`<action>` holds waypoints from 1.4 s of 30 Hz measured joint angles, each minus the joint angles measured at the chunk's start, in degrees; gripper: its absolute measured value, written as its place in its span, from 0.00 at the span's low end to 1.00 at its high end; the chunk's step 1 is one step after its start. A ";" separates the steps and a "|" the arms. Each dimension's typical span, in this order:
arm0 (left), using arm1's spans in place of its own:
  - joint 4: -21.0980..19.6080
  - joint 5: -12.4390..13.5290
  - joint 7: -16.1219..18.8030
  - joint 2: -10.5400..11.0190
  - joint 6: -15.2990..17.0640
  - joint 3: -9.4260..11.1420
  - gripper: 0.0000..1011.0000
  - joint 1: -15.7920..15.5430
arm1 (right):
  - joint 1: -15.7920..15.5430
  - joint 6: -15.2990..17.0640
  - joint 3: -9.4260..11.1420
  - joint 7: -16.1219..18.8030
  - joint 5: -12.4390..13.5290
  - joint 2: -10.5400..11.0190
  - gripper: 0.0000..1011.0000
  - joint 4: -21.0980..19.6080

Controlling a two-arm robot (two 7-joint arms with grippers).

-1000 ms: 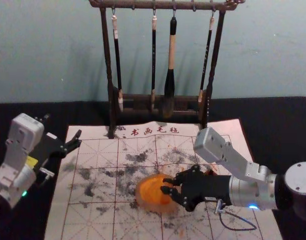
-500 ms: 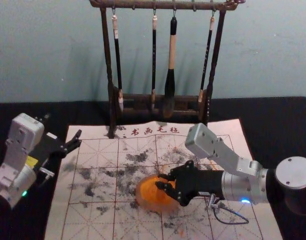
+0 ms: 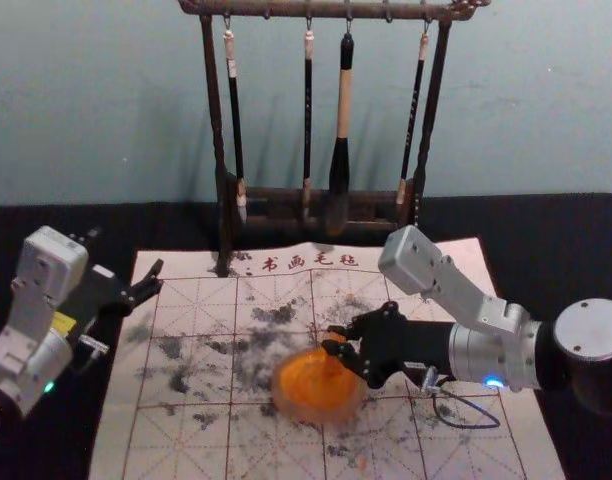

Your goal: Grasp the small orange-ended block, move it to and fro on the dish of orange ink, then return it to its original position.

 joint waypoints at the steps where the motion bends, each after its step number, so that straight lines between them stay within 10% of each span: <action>1: 0.00 0.00 0.00 0.00 0.00 0.00 0.99 0.00 | -0.05 0.06 0.16 -0.01 0.05 0.13 0.10 0.00; 24: 0.00 0.00 0.00 0.00 0.00 0.00 0.99 0.00 | -3.32 0.39 0.72 1.79 2.61 3.59 0.10 -4.50; 42: 0.00 0.00 0.00 0.00 0.00 0.00 0.99 0.00 | -1.11 -0.31 -2.43 2.62 1.24 1.59 0.10 -3.09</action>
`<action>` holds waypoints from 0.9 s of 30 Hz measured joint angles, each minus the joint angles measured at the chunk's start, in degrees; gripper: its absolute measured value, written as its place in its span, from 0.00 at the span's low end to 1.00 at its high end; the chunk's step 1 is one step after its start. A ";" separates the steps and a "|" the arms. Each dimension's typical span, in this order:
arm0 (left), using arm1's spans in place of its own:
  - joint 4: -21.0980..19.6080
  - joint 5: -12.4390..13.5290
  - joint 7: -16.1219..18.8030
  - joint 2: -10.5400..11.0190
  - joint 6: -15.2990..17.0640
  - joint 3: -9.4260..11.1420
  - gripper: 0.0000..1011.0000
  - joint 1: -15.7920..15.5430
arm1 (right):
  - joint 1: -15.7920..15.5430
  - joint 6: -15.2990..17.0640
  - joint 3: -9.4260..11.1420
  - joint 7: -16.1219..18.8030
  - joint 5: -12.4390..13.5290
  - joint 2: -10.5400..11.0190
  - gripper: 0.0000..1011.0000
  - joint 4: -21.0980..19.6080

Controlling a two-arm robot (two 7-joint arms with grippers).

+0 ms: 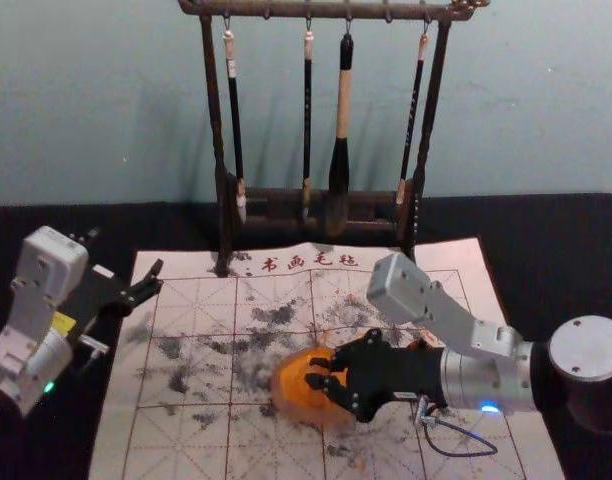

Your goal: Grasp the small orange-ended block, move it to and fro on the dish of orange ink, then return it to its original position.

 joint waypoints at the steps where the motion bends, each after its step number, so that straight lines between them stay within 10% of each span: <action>1: 0.00 0.00 0.00 0.00 0.00 0.00 0.99 0.00 | 0.18 -0.03 -0.10 0.00 -0.11 -0.14 0.10 0.19; 27: 0.00 0.00 0.00 0.00 0.00 0.00 0.99 0.00 | 3.07 0.61 0.74 -1.41 -2.08 -2.13 0.10 5.25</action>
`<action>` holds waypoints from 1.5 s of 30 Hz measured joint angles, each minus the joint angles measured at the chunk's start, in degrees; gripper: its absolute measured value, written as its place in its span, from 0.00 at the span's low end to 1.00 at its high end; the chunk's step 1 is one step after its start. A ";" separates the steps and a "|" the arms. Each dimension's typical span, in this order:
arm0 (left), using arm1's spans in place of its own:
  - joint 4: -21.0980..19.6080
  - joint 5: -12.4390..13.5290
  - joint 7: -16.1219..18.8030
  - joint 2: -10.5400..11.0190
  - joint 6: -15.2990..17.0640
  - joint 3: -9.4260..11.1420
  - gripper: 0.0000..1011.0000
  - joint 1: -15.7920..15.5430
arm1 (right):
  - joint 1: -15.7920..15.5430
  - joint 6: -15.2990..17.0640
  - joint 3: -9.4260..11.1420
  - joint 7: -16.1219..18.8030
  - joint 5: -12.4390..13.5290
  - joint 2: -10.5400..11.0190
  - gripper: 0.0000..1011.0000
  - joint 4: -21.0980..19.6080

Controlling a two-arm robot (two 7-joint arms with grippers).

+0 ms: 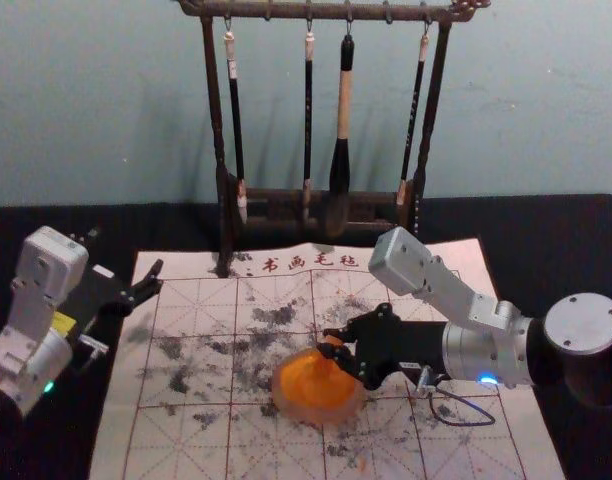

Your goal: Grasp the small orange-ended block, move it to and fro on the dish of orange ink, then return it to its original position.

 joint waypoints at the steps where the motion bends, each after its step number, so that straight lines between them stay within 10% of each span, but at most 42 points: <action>1: 0.00 0.00 0.00 0.00 0.00 0.00 0.99 0.00 | -0.08 0.01 0.09 -0.01 0.01 0.11 0.10 -0.07; 25: 0.00 0.00 0.00 0.00 0.00 0.00 0.99 0.00 | -3.78 1.22 2.35 0.23 1.80 4.62 0.10 -6.27; 45: 0.00 0.00 0.00 0.00 0.00 0.00 0.99 0.00 | -2.67 2.04 -0.43 2.35 0.24 5.28 0.10 -7.61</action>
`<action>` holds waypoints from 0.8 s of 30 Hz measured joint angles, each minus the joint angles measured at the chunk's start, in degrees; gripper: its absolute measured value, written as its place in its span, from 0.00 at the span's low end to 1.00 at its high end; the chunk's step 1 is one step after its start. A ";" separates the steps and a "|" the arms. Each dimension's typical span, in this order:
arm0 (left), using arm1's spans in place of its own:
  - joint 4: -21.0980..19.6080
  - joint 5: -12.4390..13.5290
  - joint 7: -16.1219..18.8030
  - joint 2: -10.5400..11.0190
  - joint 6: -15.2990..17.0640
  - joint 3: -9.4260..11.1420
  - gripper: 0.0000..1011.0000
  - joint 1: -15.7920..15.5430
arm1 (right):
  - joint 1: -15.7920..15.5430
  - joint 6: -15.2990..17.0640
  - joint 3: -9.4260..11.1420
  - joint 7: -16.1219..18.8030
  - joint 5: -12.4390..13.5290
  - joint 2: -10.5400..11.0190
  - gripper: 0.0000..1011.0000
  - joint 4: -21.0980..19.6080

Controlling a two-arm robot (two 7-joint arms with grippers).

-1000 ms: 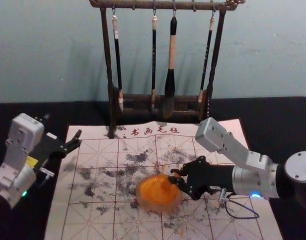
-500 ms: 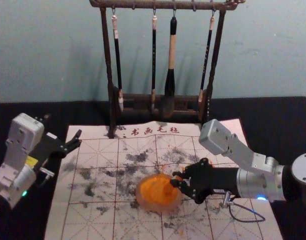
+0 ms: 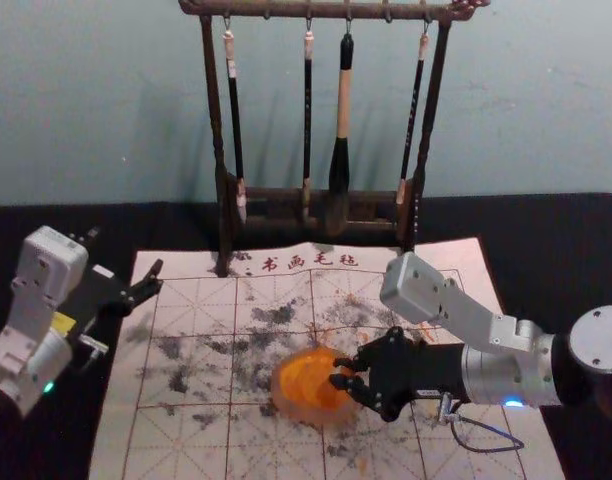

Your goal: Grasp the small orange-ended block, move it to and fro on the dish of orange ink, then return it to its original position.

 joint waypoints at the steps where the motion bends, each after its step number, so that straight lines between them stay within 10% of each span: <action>1: 0.00 0.00 0.00 0.00 0.00 0.00 0.99 0.00 | 0.15 0.00 -0.18 0.08 -0.09 -0.12 0.10 0.05; 24: 0.00 0.00 0.00 0.00 0.00 0.00 0.99 0.00 | 2.43 1.10 -0.23 -1.67 -2.05 -2.34 0.10 2.97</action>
